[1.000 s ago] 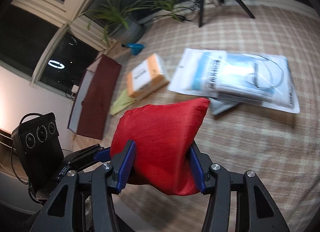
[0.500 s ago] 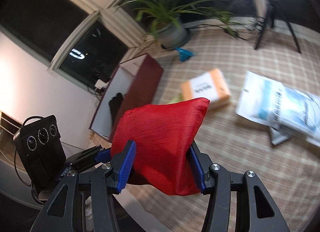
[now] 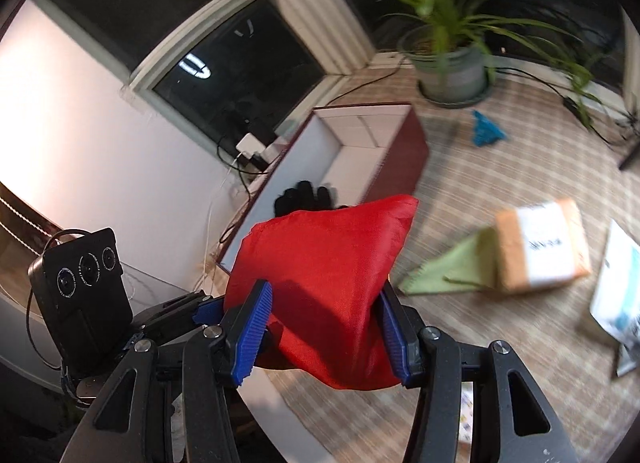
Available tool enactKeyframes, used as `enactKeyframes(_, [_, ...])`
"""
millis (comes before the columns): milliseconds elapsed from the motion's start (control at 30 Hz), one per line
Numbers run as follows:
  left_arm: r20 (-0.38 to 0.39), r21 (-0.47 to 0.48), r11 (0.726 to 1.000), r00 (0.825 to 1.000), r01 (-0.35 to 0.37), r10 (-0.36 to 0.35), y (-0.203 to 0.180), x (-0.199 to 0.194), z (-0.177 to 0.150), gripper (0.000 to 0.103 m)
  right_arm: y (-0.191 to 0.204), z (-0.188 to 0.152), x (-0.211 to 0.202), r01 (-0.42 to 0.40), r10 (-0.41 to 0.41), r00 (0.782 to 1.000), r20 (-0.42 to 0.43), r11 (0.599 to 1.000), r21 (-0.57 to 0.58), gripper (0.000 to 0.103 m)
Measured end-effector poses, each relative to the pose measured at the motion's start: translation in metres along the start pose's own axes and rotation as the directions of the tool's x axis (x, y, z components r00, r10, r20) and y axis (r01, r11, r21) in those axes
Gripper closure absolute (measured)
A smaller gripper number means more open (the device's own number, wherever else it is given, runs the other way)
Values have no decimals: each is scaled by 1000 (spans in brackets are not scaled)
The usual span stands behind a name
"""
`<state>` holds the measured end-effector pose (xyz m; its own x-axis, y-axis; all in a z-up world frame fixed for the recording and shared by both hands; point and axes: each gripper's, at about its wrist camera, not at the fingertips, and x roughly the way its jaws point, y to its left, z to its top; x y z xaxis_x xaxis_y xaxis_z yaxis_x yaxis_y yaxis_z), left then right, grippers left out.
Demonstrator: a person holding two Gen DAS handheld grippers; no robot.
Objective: Organize soft objects
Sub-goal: 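Carry the red pouch with the right tool into the box onto the glove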
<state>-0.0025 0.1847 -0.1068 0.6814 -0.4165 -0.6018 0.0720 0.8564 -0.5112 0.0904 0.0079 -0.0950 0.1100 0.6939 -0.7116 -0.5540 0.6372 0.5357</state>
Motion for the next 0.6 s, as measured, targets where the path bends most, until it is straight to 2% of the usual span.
enactKeyframes(267, [16, -50, 998, 999, -41, 42, 43, -15, 6, 63, 34, 28, 51, -3, 1, 999, -41, 998, -55, 54])
enactKeyframes(600, [12, -125, 989, 996, -84, 86, 88, -7, 15, 63, 53, 56, 104, 17, -25, 996, -83, 995, -99, 55])
